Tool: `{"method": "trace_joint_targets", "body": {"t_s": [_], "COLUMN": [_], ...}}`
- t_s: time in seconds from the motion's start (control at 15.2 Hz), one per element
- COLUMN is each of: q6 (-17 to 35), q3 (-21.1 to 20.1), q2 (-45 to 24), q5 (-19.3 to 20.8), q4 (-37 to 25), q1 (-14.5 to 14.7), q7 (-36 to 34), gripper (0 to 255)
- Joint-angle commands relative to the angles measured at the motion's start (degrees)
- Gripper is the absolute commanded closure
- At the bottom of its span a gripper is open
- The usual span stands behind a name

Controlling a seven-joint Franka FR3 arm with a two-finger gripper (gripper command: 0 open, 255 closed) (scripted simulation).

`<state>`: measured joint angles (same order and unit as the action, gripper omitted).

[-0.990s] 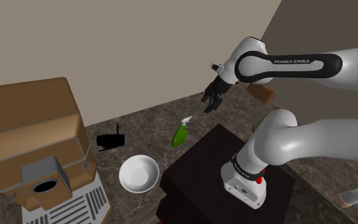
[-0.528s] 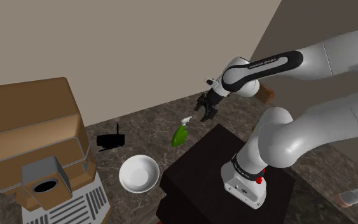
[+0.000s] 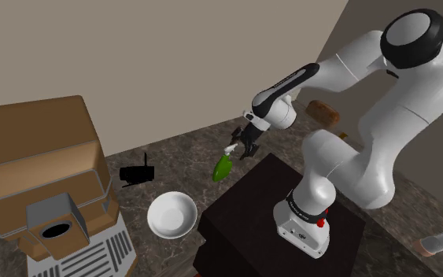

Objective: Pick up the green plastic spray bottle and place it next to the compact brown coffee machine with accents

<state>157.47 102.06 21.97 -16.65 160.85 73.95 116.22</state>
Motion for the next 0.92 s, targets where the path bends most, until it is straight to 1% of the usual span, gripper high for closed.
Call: {"method": "trace_joint_targets", "body": {"t_s": [0.0,0.07,0.53,0.59,0.86], "q6": [1.80,2.46,9.06,9.57,9.57], "q3": [15.27,19.44,27.60,28.20,28.20], "q2": [4.19,6.61,12.28,12.75,12.75], "q5": [3.68,6.05,8.39,8.49,8.48], "q4": [-3.37,-4.87,-5.71,-5.82,-5.82], "q1": [13.48,17.07,26.49,27.21,27.22], "q7": [3.81,4.33,2.74,2.68,2.68], "gripper": [0,0,0,0,0]}}
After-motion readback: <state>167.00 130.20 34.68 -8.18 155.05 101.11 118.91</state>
